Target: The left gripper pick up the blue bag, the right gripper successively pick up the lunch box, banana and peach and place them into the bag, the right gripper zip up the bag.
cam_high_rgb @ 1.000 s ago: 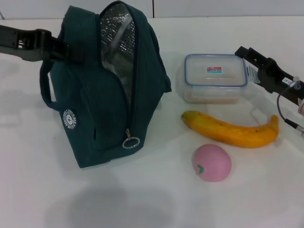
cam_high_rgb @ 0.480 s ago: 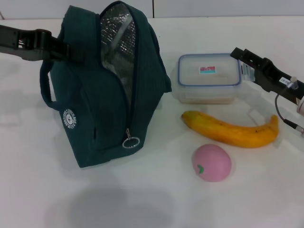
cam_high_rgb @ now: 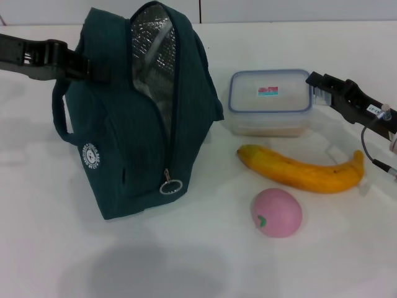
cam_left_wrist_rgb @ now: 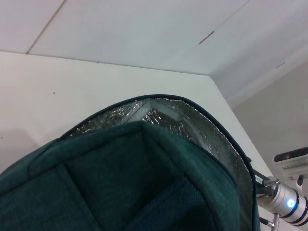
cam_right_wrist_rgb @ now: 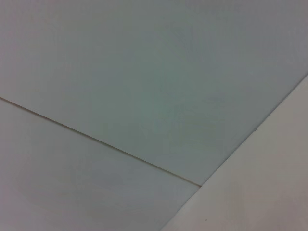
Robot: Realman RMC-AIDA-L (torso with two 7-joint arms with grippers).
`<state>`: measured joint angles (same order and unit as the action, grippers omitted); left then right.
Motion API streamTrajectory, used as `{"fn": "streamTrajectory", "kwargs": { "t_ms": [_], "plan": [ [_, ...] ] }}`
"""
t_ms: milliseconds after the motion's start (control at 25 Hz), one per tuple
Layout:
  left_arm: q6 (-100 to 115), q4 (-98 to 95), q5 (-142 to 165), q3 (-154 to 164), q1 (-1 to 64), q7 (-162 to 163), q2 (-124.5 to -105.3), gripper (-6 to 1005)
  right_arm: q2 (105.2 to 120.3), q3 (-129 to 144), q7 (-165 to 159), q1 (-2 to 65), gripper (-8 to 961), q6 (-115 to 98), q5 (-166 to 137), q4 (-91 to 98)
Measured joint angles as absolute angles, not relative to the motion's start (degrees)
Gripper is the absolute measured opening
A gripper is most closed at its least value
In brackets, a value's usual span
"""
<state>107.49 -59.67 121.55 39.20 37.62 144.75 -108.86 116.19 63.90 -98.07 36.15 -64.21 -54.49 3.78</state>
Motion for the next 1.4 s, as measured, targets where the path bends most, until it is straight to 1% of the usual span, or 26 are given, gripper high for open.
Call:
{"fn": "streamTrajectory", "kwargs": {
  "t_ms": [360,560,680,880,1400],
  "plan": [
    [107.5,-59.7,121.6,39.2,37.4,144.5,-108.97,46,116.19,63.9,-98.1,36.0,307,-64.4,-54.5,3.8],
    [107.5,-59.7,121.5,39.2,37.1,144.4,-109.04,46,116.19,63.8,-97.8,35.5,161,-65.5,-54.2,3.8],
    [107.5,-59.7,121.5,39.2,37.1,144.4,-109.08,46,116.20,63.5,-97.8,35.2,121,-66.4,-54.1,3.8],
    [107.5,-59.7,121.5,39.3,37.1,144.4,-109.11,46,116.19,63.3,-97.7,35.0,94,-67.0,-53.6,3.6],
    [107.5,-59.6,121.5,39.9,37.6,144.4,-109.24,46,115.97,63.2,-97.5,31.5,100,-75.6,-47.3,5.2]
  ]
}}
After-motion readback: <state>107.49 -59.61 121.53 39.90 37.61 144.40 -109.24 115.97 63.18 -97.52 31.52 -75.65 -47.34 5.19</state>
